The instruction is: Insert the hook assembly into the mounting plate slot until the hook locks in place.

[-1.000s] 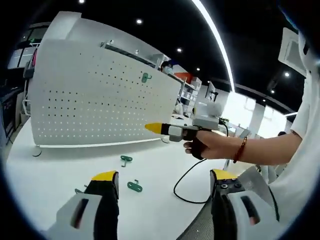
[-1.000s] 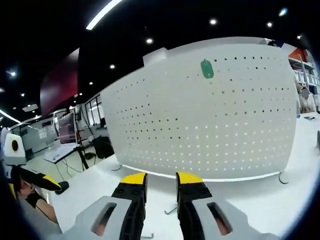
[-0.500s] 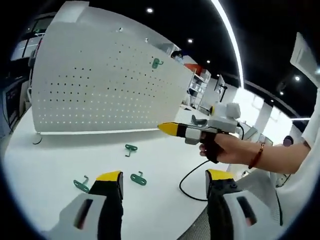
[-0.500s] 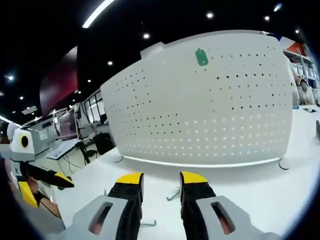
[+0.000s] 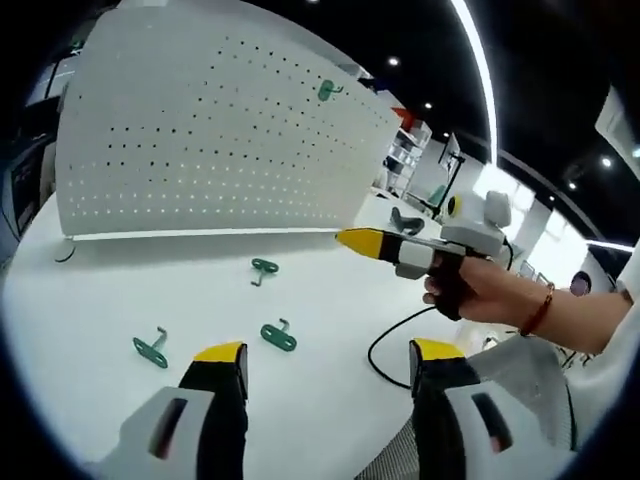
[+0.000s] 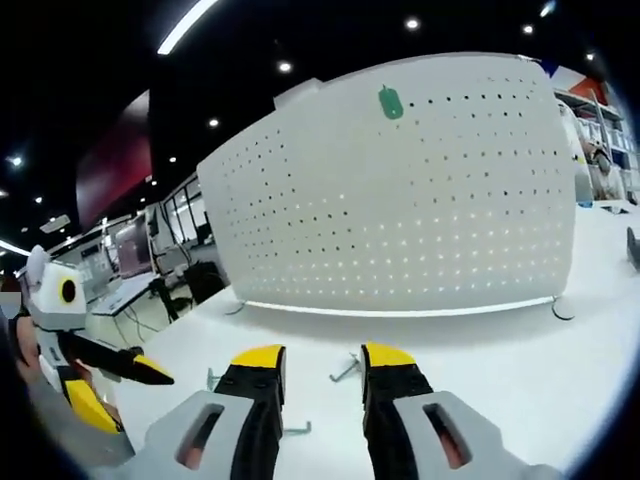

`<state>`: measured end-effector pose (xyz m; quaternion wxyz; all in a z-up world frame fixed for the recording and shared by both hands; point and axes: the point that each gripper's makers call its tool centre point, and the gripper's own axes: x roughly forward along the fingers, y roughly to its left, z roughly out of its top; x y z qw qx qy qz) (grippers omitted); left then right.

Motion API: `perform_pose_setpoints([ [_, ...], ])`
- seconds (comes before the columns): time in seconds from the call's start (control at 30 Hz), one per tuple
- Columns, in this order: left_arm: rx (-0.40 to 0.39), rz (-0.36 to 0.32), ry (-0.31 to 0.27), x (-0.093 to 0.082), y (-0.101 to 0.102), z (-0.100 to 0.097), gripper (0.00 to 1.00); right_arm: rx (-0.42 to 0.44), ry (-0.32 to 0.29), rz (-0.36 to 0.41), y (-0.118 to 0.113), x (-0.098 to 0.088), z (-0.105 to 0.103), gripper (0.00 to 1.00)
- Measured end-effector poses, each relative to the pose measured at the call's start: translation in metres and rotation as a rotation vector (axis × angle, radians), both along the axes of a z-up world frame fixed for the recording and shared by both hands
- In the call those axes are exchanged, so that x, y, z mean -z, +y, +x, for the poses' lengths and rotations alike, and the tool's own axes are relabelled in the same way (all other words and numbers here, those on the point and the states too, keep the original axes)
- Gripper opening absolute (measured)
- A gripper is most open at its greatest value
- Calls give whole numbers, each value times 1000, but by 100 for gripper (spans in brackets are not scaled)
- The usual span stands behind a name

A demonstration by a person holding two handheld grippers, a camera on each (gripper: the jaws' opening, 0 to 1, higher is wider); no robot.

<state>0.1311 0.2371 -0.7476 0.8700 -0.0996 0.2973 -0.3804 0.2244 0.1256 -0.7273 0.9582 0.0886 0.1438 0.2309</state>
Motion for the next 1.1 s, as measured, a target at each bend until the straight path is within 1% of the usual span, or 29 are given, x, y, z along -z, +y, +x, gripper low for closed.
perform_pose_setpoints([
  [0.1, -4, 16, 14, 7, 0, 1, 67, 6, 5, 7, -1, 1, -1, 30],
  [0.13, -9, 15, 31, 9, 0, 2, 67, 6, 5, 8, -1, 1, -2, 31],
  [0.23, -28, 8, 46, 14, 1, 4, 66, 5, 8, 0, -1, 5, -3, 31],
  [0.27, -31, 9, 50, 15, 1, 5, 66, 11, 20, -2, -3, 8, -4, 31],
  [0.4, -45, 12, 76, 24, 0, 7, 65, 16, 29, 9, -4, 11, -6, 31],
  [0.5, -42, 37, 93, 33, -1, 7, 65, 18, 31, 9, -4, 12, -7, 31],
  [0.57, -46, 44, 102, 36, -2, 9, 65, 19, 36, 14, -5, 13, -8, 31],
  [0.67, -43, 57, 104, 39, -3, 13, 65, 23, 31, 1, -7, 16, -9, 31],
  [0.7, -46, 62, 109, 41, -4, 15, 65, 21, 43, 8, -7, 18, -9, 31],
  [0.8, -47, 79, 106, 44, -5, 19, 64, 22, 43, 4, -8, 19, -10, 31],
  [0.97, -40, 107, 123, 53, -9, 23, 63, 18, 52, 7, -8, 22, -13, 31],
  [1.1, -36, 107, 127, 56, -13, 24, 63, 20, 54, 16, -10, 22, -14, 31],
])
